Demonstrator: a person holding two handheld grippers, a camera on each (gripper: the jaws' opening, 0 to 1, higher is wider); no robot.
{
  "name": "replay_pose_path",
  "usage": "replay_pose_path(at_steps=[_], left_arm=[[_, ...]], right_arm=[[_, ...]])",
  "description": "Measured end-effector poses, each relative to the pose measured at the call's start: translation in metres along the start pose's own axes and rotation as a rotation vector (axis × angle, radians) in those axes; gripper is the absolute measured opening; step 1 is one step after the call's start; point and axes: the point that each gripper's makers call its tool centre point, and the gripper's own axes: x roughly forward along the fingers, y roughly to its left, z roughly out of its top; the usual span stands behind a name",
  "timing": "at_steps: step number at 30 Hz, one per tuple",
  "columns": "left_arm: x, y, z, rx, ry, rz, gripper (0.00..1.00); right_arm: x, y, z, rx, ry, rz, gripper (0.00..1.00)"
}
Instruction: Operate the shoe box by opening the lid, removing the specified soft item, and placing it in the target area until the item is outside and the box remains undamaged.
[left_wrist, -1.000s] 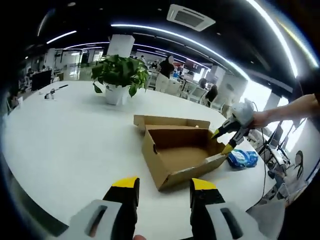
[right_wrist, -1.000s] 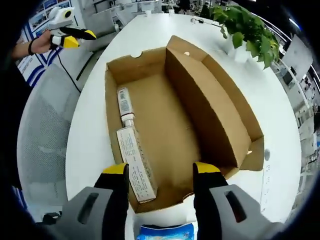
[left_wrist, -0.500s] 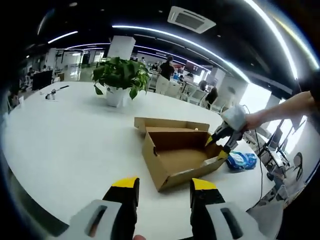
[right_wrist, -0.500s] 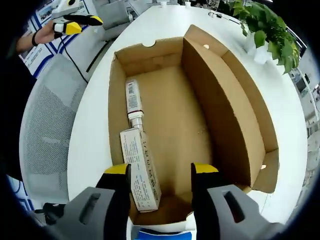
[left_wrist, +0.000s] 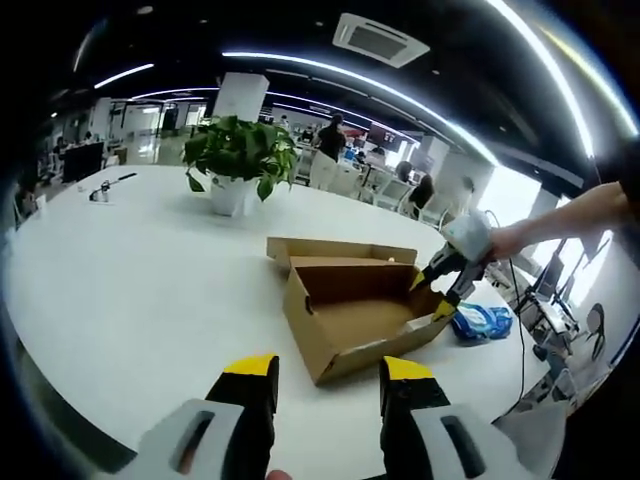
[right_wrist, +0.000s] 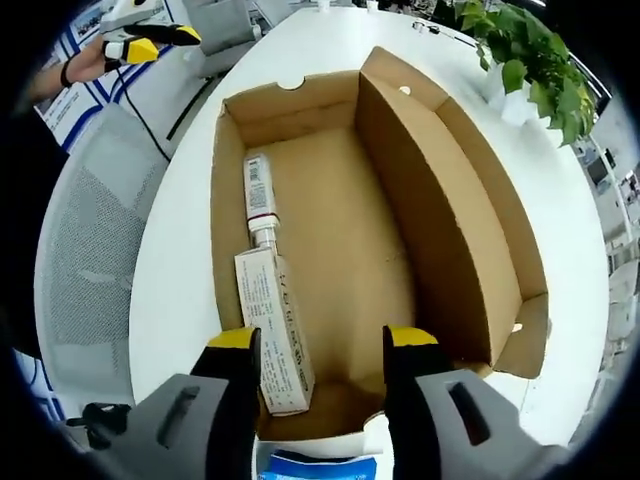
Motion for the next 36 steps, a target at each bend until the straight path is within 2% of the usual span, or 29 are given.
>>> replay_pose_path(at_steps=[4,6,9,12,16,21,27,29,30,36], left_arm=[[0.0,-0.002,-0.001,0.005,0.003,-0.005,0.41],[0.001,-0.004,0.0,0.008,0.004,-0.009,0.41],[0.0,-0.007,0.001,0.01,0.001,-0.013,0.41],[0.0,-0.007,0.002,0.007,-0.003,-0.012,0.41],[-0.004,-0.008,-0.003,0.002,-0.001,-0.009,0.41],[-0.006,-0.006,-0.006,-0.003,0.001,-0.006,0.41],[-0.006,-0.005,-0.003,0.001,-0.004,-0.006,0.41],[-0.006,-0.005,-0.003,0.003,-0.005,-0.006,0.41],[-0.006,-0.005,-0.002,0.004,-0.006,-0.006,0.41],[-0.007,-0.009,-0.002,0.01,-0.004,-0.011,0.41]], right_arm=[[0.006,0.003,0.008,0.019,-0.013,0.026,0.46],[0.009,0.008,0.008,-0.002,0.007,0.039,0.45],[0.005,0.0,0.011,-0.049,0.016,-0.011,0.49],[0.003,-0.008,0.008,0.004,0.007,-0.035,0.47],[0.001,-0.012,0.006,0.029,-0.007,-0.061,0.44],[0.0,-0.009,0.007,0.011,0.0,-0.064,0.43],[0.002,0.004,0.019,0.019,-0.027,-0.023,0.45],[0.006,0.006,0.017,0.014,-0.012,-0.018,0.45],[0.008,0.004,0.013,-0.015,0.016,-0.029,0.43],[0.02,0.007,0.008,-0.025,0.065,-0.043,0.35]])
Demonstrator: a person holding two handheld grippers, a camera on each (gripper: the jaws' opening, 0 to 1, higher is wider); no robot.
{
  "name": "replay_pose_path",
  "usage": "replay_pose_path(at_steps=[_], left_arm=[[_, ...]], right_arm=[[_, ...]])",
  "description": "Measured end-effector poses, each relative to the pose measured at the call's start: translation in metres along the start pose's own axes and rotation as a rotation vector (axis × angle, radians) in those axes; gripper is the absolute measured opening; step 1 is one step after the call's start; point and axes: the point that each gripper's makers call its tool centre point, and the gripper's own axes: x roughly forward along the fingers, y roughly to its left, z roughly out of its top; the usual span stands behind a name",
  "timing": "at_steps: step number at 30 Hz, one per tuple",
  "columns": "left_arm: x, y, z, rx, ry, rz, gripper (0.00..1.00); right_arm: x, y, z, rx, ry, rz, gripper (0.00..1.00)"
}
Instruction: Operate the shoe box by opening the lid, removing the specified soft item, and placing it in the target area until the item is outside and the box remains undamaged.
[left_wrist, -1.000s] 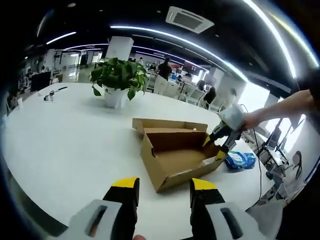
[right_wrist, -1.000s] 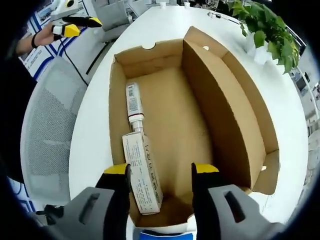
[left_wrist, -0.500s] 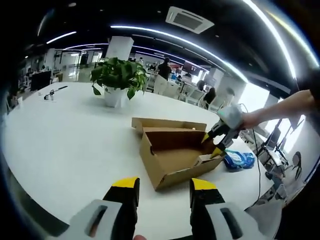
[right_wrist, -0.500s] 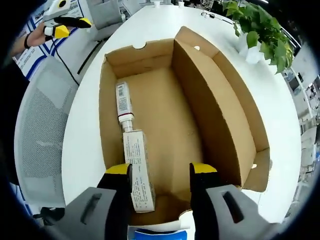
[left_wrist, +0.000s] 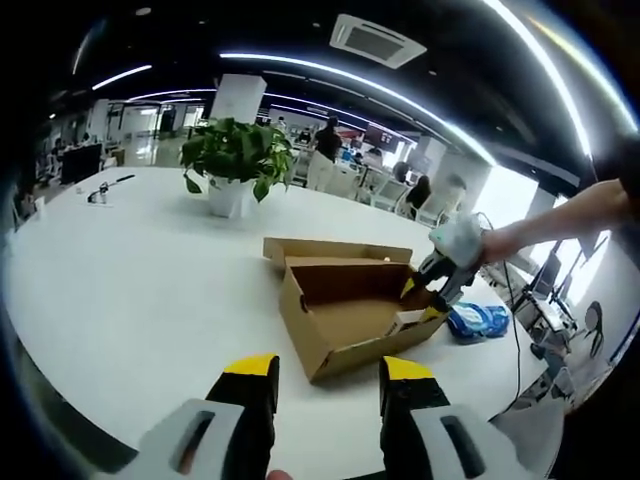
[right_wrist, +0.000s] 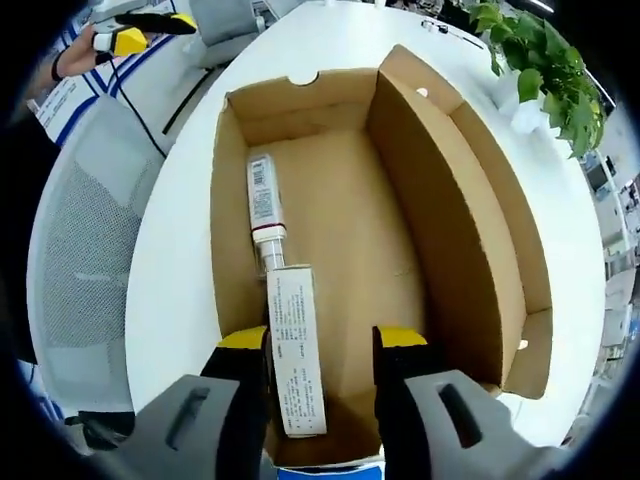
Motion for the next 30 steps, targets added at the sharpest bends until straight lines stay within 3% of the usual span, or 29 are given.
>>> replay_pose_path(at_steps=[5,11,23,30], left_arm=[[-0.003,0.001,-0.001,-0.004,-0.001,0.005,0.41],[-0.006,0.004,0.0,-0.004,-0.003,0.011,0.41],[-0.003,0.003,0.002,-0.003,-0.005,0.006,0.41],[0.0,-0.001,0.013,0.001,-0.017,-0.006,0.41]], right_arm=[[0.01,-0.002,-0.008,0.031,0.041,-0.014,0.32],[0.018,0.003,-0.016,0.06,0.054,-0.009,0.19],[0.007,0.007,-0.013,0.08,0.038,-0.016,0.18],[-0.009,-0.006,-0.008,0.079,0.01,-0.031,0.18]])
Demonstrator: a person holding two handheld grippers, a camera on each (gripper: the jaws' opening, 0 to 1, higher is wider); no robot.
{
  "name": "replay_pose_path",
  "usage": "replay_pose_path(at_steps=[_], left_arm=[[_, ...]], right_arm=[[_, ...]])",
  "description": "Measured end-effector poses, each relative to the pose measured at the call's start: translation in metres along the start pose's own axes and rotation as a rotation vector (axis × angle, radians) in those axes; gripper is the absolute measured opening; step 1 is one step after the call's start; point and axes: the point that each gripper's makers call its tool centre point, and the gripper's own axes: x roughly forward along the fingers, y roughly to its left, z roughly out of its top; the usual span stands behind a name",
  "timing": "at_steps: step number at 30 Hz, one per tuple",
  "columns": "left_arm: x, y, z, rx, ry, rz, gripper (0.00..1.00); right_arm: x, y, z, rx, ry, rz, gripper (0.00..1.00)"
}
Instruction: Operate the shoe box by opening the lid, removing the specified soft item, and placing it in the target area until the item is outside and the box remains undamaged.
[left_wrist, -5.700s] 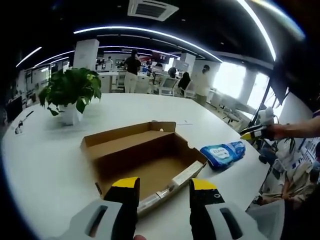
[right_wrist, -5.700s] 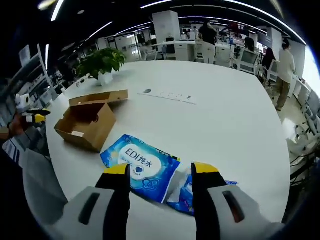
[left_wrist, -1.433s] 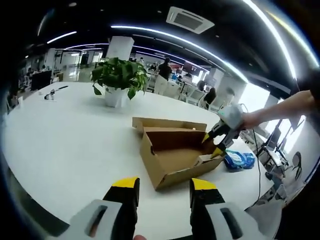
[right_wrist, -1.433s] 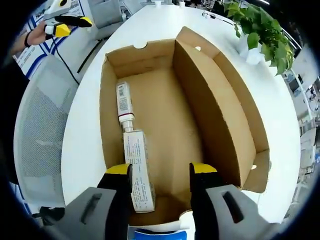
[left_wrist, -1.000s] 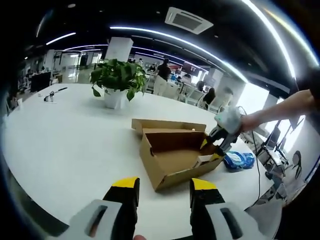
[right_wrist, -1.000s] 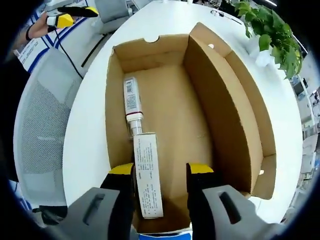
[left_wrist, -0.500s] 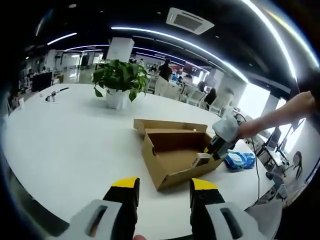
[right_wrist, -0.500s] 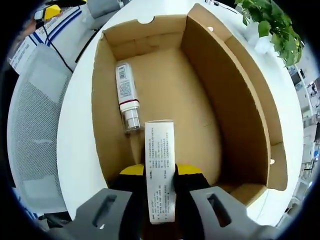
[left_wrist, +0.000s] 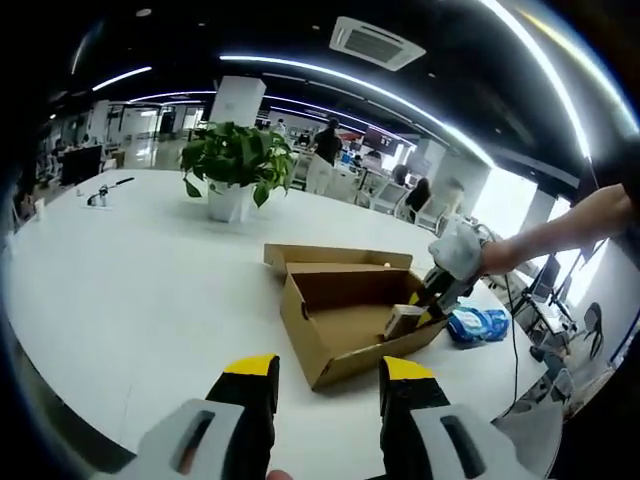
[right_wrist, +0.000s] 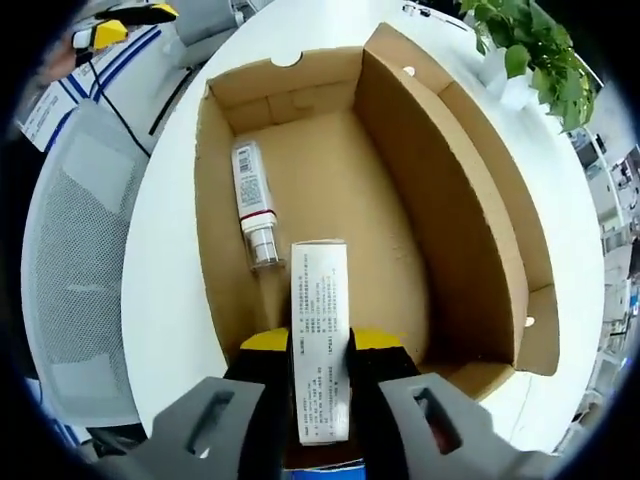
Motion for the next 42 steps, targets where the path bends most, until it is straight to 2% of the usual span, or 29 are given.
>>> replay_pose_path(at_steps=[4,11,17,22,29,33,37,42], left_arm=[[0.004,-0.004,0.007,0.009,-0.004,-0.01,0.41],[0.014,-0.014,0.016,0.025,-0.005,-0.034,0.41],[0.022,-0.02,0.024,0.041,-0.006,-0.053,0.41],[0.029,-0.023,0.028,0.052,-0.004,-0.063,0.41],[0.044,-0.032,0.034,0.077,0.006,-0.092,0.41],[0.056,-0.041,0.037,0.093,0.017,-0.117,0.41],[0.07,-0.055,0.041,0.112,0.027,-0.151,0.41],[0.087,-0.076,0.046,0.139,0.039,-0.195,0.41]], right_arm=[[-0.019,-0.007,0.009,-0.028,-0.019,-0.019,0.18],[-0.056,-0.022,0.028,-0.027,-0.079,-0.058,0.18],[-0.073,-0.022,0.03,-0.042,-0.087,-0.073,0.18],[-0.083,-0.023,0.025,-0.047,-0.083,-0.082,0.17],[-0.097,-0.027,0.004,-0.033,-0.07,-0.104,0.17],[-0.109,-0.033,-0.02,0.003,-0.062,-0.133,0.17],[-0.119,-0.037,-0.052,0.066,-0.056,-0.165,0.17],[-0.13,-0.03,-0.097,0.138,-0.037,-0.187,0.18]])
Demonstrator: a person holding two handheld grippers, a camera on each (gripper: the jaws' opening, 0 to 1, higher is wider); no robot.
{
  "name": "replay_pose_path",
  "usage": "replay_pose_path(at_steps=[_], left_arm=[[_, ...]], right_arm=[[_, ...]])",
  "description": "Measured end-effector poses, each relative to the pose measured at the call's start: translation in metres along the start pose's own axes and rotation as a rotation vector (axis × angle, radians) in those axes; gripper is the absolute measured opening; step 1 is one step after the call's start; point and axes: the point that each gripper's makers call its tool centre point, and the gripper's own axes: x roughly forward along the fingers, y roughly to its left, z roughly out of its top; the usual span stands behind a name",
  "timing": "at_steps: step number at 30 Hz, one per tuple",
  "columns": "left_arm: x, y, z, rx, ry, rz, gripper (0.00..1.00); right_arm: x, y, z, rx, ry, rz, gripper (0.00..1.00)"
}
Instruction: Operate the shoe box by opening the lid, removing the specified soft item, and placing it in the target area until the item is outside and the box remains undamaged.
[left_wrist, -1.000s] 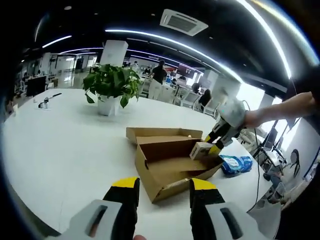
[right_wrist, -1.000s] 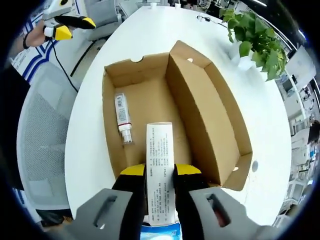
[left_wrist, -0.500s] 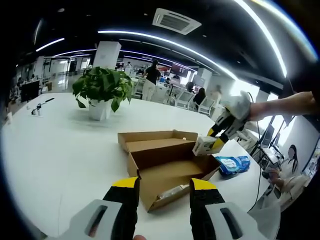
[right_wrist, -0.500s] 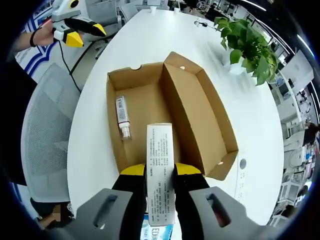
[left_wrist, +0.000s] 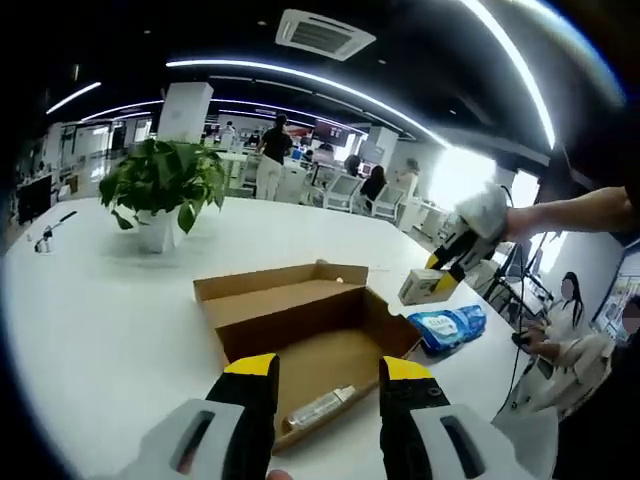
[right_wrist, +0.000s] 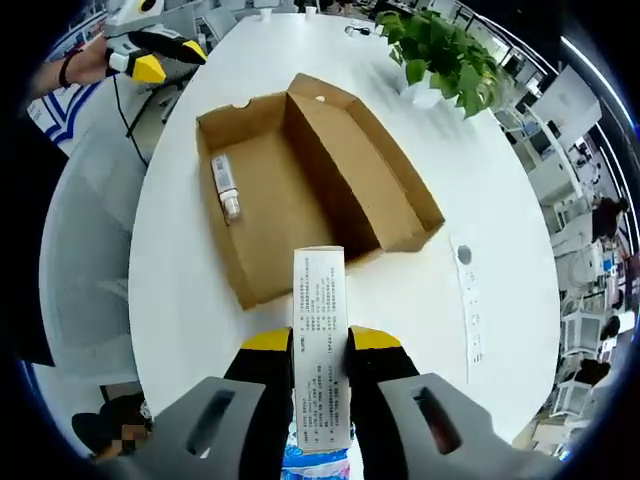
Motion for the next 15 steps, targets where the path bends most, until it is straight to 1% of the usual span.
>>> replay_pose_path(at_steps=[1,4,5,6,7,8,12,13,15], left_arm=[[0.005,-0.004,0.002,0.007,0.002,-0.01,0.41],[0.016,-0.015,0.006,0.022,0.01,-0.036,0.41],[0.02,-0.019,0.007,0.028,0.013,-0.044,0.41],[0.025,-0.024,0.008,0.035,0.017,-0.056,0.41],[0.031,-0.03,0.009,0.043,0.021,-0.068,0.41],[0.034,-0.034,0.009,0.048,0.024,-0.077,0.41],[0.05,-0.052,0.01,0.064,0.036,-0.11,0.41],[0.054,-0.057,0.011,0.068,0.039,-0.118,0.41],[0.06,-0.066,0.01,0.074,0.045,-0.132,0.41]], right_arm=[[-0.003,0.0,-0.011,0.018,0.004,-0.005,0.18],[-0.01,-0.001,-0.036,0.055,0.014,-0.023,0.18],[-0.014,-0.001,-0.05,0.081,0.02,-0.031,0.18],[-0.017,0.0,-0.057,0.095,0.022,-0.035,0.18],[-0.02,0.001,-0.069,0.118,0.025,-0.041,0.18],[-0.022,0.002,-0.077,0.132,0.028,-0.047,0.18],[-0.035,0.008,-0.12,0.194,0.045,-0.065,0.18],[-0.036,0.009,-0.124,0.2,0.047,-0.066,0.18],[-0.04,0.012,-0.141,0.225,0.053,-0.072,0.18]])
